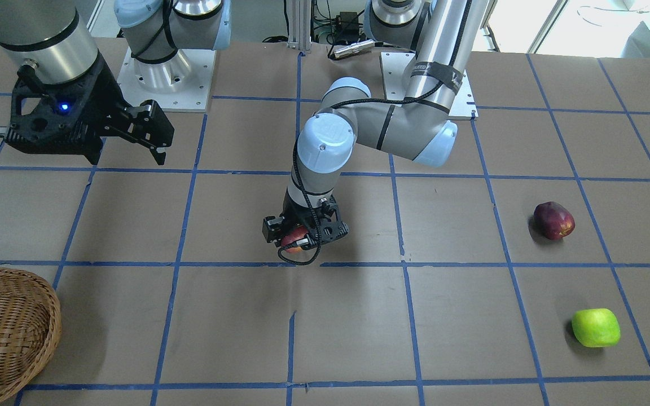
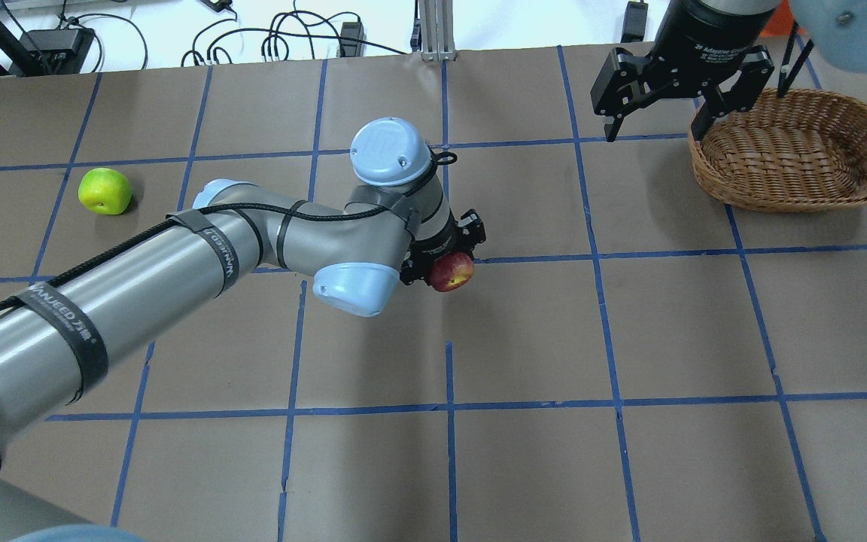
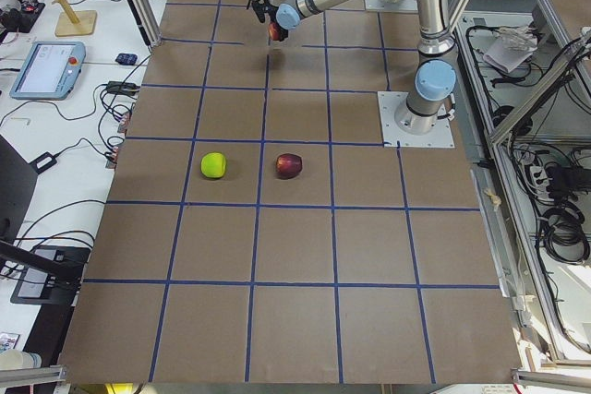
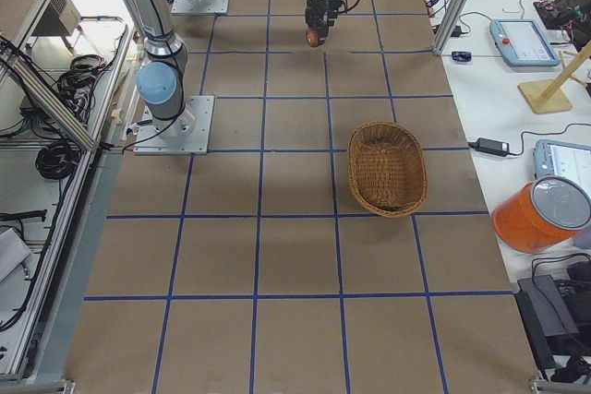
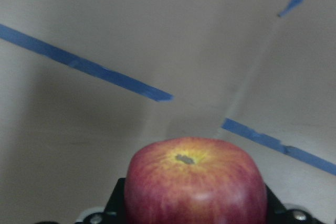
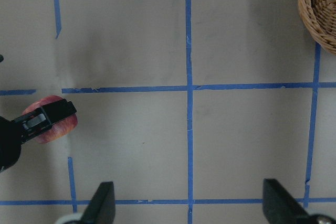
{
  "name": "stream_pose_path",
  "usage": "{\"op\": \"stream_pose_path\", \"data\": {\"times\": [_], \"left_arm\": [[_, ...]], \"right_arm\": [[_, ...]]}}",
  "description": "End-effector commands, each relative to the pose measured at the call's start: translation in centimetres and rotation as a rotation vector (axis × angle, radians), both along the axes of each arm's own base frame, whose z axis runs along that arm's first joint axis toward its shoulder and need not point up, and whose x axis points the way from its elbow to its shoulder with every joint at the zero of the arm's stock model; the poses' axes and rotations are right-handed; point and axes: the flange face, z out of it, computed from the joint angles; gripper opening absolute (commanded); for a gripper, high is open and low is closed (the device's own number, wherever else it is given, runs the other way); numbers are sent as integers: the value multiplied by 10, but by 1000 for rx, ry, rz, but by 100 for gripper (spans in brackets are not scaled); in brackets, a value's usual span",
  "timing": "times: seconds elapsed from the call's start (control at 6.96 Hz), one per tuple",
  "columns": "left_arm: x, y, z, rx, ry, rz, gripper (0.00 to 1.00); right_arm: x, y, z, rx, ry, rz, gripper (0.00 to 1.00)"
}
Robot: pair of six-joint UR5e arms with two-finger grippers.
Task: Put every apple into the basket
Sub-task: 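Carry the red apple to the table center and release it, then move left gripper toward other red apple while right approaches centered apple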
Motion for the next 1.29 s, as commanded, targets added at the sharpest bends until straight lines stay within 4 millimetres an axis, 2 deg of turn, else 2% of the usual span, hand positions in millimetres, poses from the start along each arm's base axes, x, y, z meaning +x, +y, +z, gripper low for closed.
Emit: {"op": "stream_pose_path", "data": {"times": [0.0,0.14,0.29,0.43,0.57,0.72,0.86,1.01,1.15], "left_arm": [[-12,-10,-13,-47,-9,-70,89],[-13,-20,-6,-78,-35,-93,100],[-9,-30,1,-91,-30,-82,100],[17,-44,21,-81,-33,-46,100],[43,-54,54,-73,-47,-77,100],[89,-64,81,-53,-68,-127,100],[156,-72,107,-30,-89,-227,100],[213,-67,131,3,-141,-348,100],[258,-56,156,33,-216,-427,100]], "right_arm": [[-7,-17,-29,53,12,-16,100],[-7,-17,-33,60,14,-16,100],[-6,-17,-36,66,19,-9,100],[-6,-19,-41,76,13,-12,100],[-6,-23,-48,90,10,-1,100],[-5,-26,-55,99,7,0,100],[6,-35,-61,72,1,14,100],[29,-42,-79,77,3,43,100],[71,-45,-96,56,3,98,100]]}}
